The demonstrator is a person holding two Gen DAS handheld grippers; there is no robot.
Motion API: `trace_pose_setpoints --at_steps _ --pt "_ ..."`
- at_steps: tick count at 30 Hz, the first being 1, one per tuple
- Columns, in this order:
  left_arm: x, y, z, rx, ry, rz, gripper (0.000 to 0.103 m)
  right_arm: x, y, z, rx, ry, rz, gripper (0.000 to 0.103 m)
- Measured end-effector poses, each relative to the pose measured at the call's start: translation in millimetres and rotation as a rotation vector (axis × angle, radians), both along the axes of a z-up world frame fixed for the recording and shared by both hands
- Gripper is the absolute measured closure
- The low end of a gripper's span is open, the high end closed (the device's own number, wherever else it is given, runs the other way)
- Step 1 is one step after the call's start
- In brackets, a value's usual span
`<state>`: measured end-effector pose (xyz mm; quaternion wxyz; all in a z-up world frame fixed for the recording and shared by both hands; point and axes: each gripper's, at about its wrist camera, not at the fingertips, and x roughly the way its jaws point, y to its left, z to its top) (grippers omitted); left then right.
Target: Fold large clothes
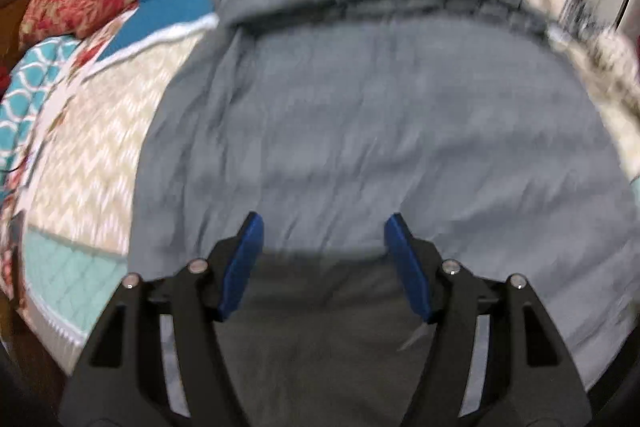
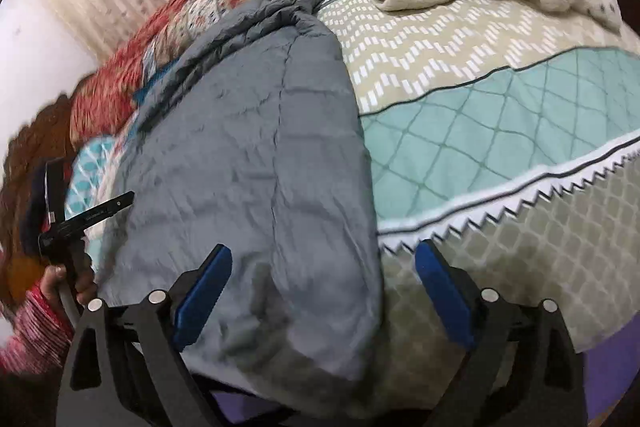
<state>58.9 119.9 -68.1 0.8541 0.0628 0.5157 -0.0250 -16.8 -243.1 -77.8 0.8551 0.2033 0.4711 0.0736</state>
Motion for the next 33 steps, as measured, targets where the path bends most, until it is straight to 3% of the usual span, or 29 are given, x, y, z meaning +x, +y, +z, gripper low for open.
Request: trace_pose_setpoints --at_steps 1,3,5,8,10,12,19,24,26,28,29,30,31,32,33 --pt "-2.7 5.0 -10.4 0.042 0.026 0.008 0.037 3.5 3.9 -2.9 -0.038 0.013 0.028 0.021" --pt "-9.7 24.0 -7.5 0.042 0.040 0.060 0.035 -3.9 2.7 3.7 -0.060 0.018 0.033 0.021" --pt "-22.8 47.5 9.3 0.004 0.027 0.114 0.035 -14.6 -1.2 18.4 -0.036 -0.029 0.019 0.021" --pt "-57.8 85.3 41.2 -0.026 -0.061 0.149 0.032 -38.5 -10.7 35.7 -0.012 -0.079 0.012 0.021" --pt "-81.7 109.8 50.7 -0.067 -0.071 0.167 0.024 -44.6 -19.8 38.1 0.004 -0.076 0.000 0.021" --pt "-103.8 132.5 52.2 -0.137 -0.060 0.190 0.023 -51.6 -25.7 37.1 0.021 -0.062 -0.009 0.023" --pt "-125.4 153.3 30.9 -0.323 0.005 0.244 0.020 -55.0 -22.3 11.2 0.128 0.059 0.006 0.046" --pt "-119.4 131.7 5.3 -0.326 0.088 0.182 0.020 -55.4 -16.7 2.6 0.167 0.081 -0.005 0.048" --pt "-119.6 130.7 -8.1 -0.345 0.139 0.184 0.020 -54.9 -15.4 2.2 0.192 0.093 0.001 0.056" --pt "-125.7 127.2 -12.3 -0.348 0.137 0.181 0.021 -57.4 -6.9 -4.8 0.270 0.138 0.036 0.064" --pt "-129.7 124.1 -11.9 -0.340 0.130 0.170 0.030 -59.8 -0.7 -5.1 0.252 0.139 0.047 0.067" --pt "-132.0 121.6 -11.2 -0.332 0.130 0.160 0.038 -61.4 3.5 -4.8 0.240 0.138 0.060 0.080" --pt "-134.8 119.3 -10.2 -0.329 0.135 0.148 0.057 -62.0 7.8 -6.0 0.251 0.144 0.080 0.100" --pt "-136.3 118.5 -9.2 -0.334 0.138 0.141 0.080 -62.2 10.5 -7.1 0.275 0.152 0.095 0.103" --pt "-138.3 117.7 -4.5 -0.351 0.137 0.127 0.088 -63.6 13.3 -3.1 0.276 0.149 0.109 0.103"
